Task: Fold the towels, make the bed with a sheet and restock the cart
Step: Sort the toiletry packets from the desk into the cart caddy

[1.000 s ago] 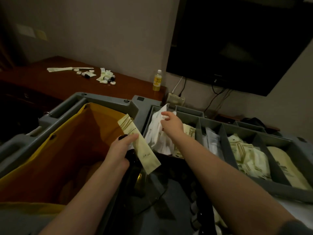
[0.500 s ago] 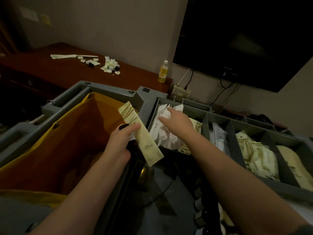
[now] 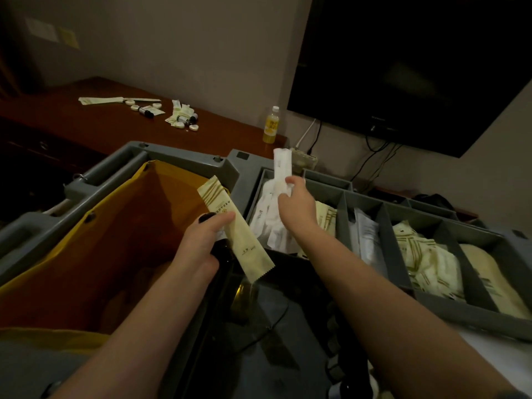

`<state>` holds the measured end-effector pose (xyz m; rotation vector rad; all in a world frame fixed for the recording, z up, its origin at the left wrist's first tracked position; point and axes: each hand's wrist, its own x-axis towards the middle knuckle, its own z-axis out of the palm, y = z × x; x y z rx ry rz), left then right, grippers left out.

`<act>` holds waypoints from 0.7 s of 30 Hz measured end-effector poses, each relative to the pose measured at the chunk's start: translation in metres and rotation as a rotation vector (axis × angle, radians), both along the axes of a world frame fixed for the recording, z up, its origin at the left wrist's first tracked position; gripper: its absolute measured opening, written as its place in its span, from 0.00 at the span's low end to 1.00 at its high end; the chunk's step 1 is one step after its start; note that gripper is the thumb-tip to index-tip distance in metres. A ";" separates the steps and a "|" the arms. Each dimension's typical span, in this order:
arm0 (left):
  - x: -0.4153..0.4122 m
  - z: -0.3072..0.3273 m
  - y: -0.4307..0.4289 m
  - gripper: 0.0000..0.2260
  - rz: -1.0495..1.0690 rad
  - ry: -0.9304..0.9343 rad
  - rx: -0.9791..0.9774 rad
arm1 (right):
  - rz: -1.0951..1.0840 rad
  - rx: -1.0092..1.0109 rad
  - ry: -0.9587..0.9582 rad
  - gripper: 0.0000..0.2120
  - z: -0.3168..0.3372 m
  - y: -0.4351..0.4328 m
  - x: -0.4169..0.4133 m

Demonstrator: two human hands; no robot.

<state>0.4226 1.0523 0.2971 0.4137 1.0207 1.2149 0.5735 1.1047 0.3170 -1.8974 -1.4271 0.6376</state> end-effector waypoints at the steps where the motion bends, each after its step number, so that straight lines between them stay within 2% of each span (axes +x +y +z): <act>1: 0.000 0.001 0.000 0.13 -0.002 -0.001 -0.001 | 0.048 -0.073 -0.133 0.19 -0.005 -0.002 -0.002; 3: 0.000 0.002 -0.001 0.14 -0.001 -0.006 0.001 | 0.169 -0.230 -0.537 0.15 -0.016 -0.006 -0.002; 4: 0.000 0.002 -0.001 0.15 0.003 -0.008 0.002 | 0.183 -0.234 -0.682 0.15 -0.020 -0.007 -0.001; 6: 0.000 0.001 0.000 0.16 0.001 -0.015 -0.001 | 0.151 -0.156 -0.808 0.16 -0.017 -0.004 0.001; 10: 0.002 0.001 0.000 0.14 -0.005 -0.017 -0.011 | 0.220 0.076 -0.773 0.21 -0.015 0.018 0.000; 12: 0.002 0.002 -0.001 0.11 -0.004 -0.015 -0.008 | 0.336 0.012 -0.804 0.24 -0.028 0.030 0.001; 15: 0.001 0.001 -0.001 0.12 -0.008 0.022 -0.015 | 0.461 -0.208 -0.978 0.26 -0.056 0.040 0.005; 18: 0.001 0.002 -0.001 0.10 -0.012 0.068 -0.040 | 0.393 -0.254 -0.892 0.27 -0.056 0.042 0.001; 21: 0.002 0.004 -0.003 0.09 -0.033 0.105 -0.012 | 0.216 -0.084 -0.716 0.24 -0.039 0.026 -0.004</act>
